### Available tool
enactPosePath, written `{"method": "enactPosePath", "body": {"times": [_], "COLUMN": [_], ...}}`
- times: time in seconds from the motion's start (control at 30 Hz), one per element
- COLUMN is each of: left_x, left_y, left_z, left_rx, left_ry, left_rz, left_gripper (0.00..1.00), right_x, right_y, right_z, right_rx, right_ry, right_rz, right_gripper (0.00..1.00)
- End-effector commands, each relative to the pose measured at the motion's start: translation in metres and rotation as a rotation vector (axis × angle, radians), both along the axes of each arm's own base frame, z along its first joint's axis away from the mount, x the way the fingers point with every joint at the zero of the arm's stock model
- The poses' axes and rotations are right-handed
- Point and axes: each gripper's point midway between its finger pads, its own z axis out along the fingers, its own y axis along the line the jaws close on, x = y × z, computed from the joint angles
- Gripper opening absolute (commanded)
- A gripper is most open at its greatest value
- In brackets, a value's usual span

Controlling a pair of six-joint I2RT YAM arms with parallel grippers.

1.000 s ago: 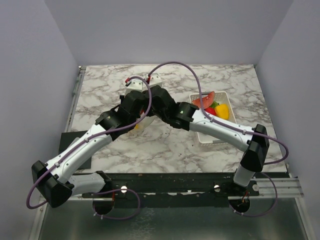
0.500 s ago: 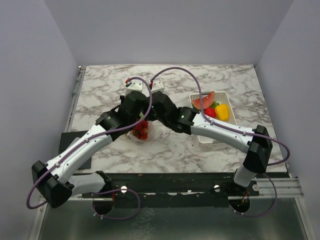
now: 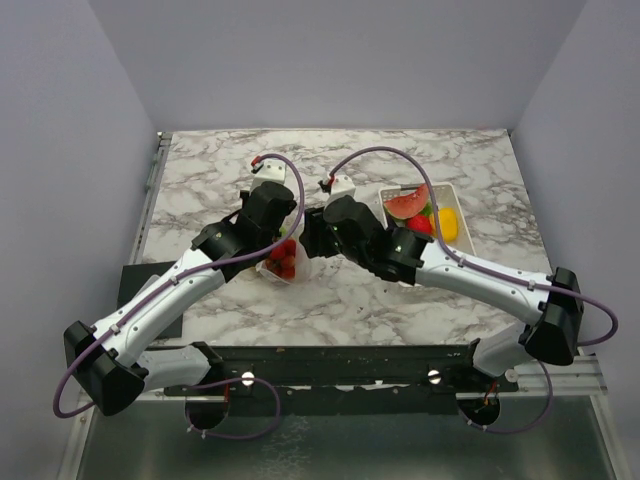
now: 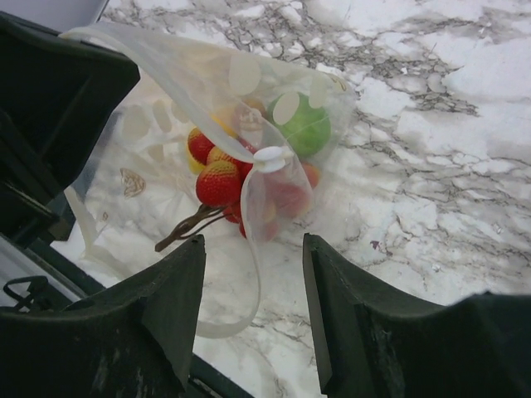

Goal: Place the food in the zip-top bag and seal the zipper
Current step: Place the fake fruit in the zipper food storage bag, then adjust the zipper food storage bag at the center of the board.

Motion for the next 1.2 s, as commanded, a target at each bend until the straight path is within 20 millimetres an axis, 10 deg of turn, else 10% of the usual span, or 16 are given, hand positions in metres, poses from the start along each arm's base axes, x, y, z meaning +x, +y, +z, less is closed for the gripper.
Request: {"method": "enactPosePath", "body": {"times": [0.0,0.77,1.03,1.17], "left_x": [0.004,0.004,0.004,0.003], "left_y": [-0.004,-0.003,-0.003,-0.004], "left_z": [0.005,0.006,0.008,0.007], "left_rx": [-0.023,-0.025,-0.027,-0.030], "left_ry": [-0.020,-0.022,-0.026,-0.023], "left_rz": [-0.005,-0.002,-0.002,-0.011], "left_gripper": [0.00,0.00,0.00,0.00], "right_x": [-0.019,-0.038,-0.039,-0.036], "right_y": [0.005,0.016,0.015,0.013], "right_z": [-0.014,-0.090,-0.085,-0.068], "right_rx": [0.042,0.021,0.027,0.038], "right_ry": [0.086,0.299,0.291,0.252], "right_rz": [0.041,0.034,0.038,0.048], "right_gripper": [0.56,0.45,0.04,0.01]}}
